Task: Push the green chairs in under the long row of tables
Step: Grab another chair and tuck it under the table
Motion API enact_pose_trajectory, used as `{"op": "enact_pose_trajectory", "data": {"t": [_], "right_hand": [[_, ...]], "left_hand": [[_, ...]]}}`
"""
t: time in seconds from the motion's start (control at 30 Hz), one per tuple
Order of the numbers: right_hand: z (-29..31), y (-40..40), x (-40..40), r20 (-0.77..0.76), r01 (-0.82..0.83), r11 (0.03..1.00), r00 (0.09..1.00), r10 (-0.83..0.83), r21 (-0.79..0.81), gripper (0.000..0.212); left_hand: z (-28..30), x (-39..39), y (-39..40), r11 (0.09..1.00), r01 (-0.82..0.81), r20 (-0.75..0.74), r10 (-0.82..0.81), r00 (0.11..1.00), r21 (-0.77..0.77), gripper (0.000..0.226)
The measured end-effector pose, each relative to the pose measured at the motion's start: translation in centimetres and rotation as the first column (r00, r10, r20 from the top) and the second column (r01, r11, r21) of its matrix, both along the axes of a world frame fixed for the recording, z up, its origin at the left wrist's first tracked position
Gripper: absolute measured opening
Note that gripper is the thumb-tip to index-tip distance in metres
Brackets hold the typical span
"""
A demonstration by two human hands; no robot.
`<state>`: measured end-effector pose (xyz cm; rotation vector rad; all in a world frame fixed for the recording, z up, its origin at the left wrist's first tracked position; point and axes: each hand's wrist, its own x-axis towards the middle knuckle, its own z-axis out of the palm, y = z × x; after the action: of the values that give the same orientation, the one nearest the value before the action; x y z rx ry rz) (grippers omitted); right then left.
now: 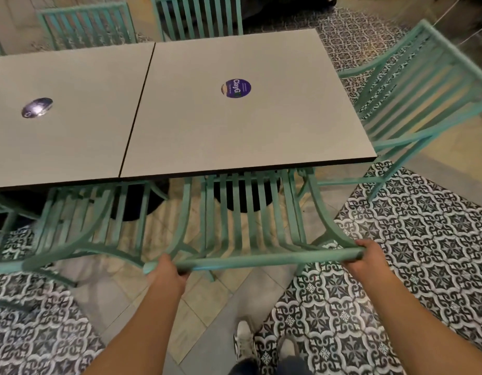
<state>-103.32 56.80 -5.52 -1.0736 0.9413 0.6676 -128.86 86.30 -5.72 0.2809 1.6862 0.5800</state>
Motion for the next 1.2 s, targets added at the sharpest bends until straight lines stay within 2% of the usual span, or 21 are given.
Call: {"op": "enact_pose_trajectory", "data": {"t": [0.1, 0.3, 0.57, 0.8, 1.2], "right_hand": [[0.0, 0.5, 1.0, 0.011, 0.029, 1.0, 1.0, -0.029, -0.002, 0.007], [-0.8, 0.5, 1.9, 0.011, -0.02, 1.0, 1.0, 0.02, -0.011, 0.008], [-0.9, 0.5, 2.4, 0.004, -0.031, 0.998, 0.999, 0.031, -0.057, 0.021], [-1.3, 0.6, 2.6, -0.004, -0.01, 0.998, 1.0, 0.009, -0.054, 0.009], [-1.1, 0.9, 1.5, -0.005, 0.007, 1.0, 1.0, -0.008, -0.02, 0.006]], "left_hand": [[0.1, 0.5, 0.3, 1.0, 0.022, 0.016, -0.021, 1.0, -0.01, 0.053], [-0.3, 0.9, 0.8, 0.999, 0.022, 0.001, -0.022, 1.0, -0.026, 0.054], [0.1, 1.2, 1.2, 0.999, 0.029, 0.006, -0.029, 1.0, -0.02, 0.053], [0.2, 1.2, 1.1, 1.0, 0.023, 0.007, -0.023, 1.0, -0.018, 0.052], [-0.1, 0.7, 1.6, 0.999, 0.031, -0.034, -0.032, 0.999, -0.036, 0.05]]}}
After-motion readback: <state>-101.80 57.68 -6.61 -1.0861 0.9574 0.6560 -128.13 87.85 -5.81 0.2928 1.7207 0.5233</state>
